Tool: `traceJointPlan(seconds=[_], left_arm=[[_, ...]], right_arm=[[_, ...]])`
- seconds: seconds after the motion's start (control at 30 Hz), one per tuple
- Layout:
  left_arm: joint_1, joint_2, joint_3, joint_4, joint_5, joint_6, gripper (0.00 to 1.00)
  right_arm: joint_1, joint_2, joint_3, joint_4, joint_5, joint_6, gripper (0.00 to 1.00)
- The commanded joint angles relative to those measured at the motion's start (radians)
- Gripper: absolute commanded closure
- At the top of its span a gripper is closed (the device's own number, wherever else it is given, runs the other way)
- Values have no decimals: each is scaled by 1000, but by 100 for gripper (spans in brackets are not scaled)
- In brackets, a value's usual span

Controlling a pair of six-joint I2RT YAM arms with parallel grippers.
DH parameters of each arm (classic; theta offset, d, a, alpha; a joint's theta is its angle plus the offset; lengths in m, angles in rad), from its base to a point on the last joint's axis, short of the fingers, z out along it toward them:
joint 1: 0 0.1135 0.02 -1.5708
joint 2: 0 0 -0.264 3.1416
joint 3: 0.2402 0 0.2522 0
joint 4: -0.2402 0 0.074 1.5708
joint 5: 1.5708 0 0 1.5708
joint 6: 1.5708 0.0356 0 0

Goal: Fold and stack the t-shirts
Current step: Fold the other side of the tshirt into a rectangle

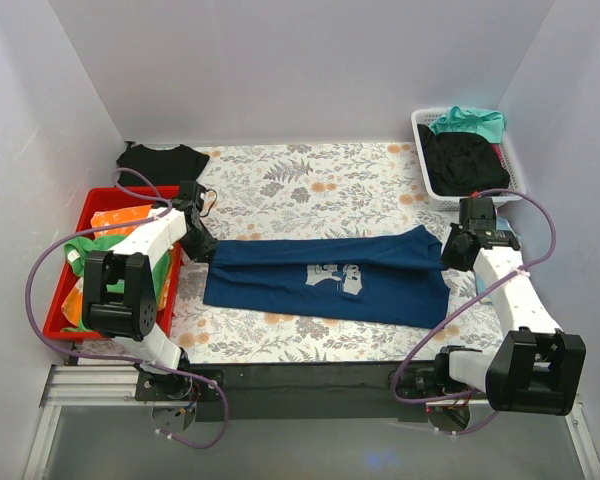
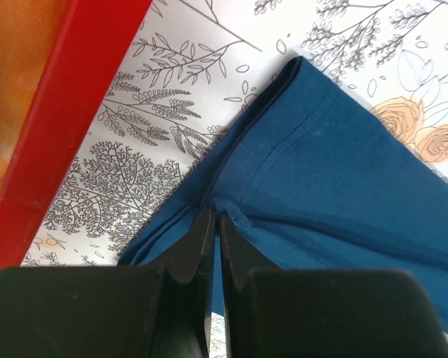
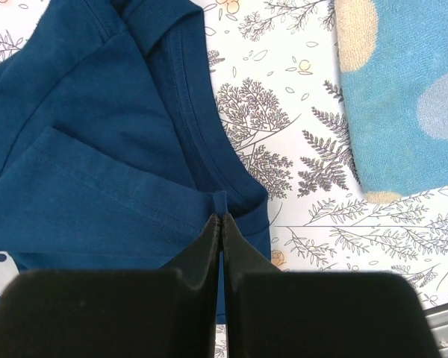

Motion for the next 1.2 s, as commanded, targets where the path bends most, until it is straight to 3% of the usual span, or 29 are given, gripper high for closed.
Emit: traceJointPlan(seconds=[0.0,0.1,0.2,0.23,0.27,0.3,0.37,0.43,0.9,1.17], left_arm=[[6,-43,-20,10,6,-15,100],[6,-27,-15,-3,14,-21,97],[6,-27,-14,-6,13,-26,71],[6,-29,-12,-6,10,-27,66],[6,-30,-11,-5,8,-29,58],[6,-32,-6,-2,11,-27,56],[6,-30,0,9,19,-26,55],[6,-21,14,21,45,-13,53],[-22,23,103,118,190,47,53],[-45,56,93,122,189,53,53]], right_arm=[[-12,-41,-28,-24,17,-12,99],[-12,-50,-61,-29,-14,-7,99],[-12,-64,-95,-50,-48,14,97],[-12,-72,-103,-62,-57,29,89],[-12,-79,-111,-64,-66,34,74],[-11,-101,-112,-65,-74,37,68],[-12,-124,-98,-76,-72,57,59],[-12,-145,-83,-73,-101,65,58],[-3,20,-52,118,-322,69,60],[80,169,9,209,-312,92,60]])
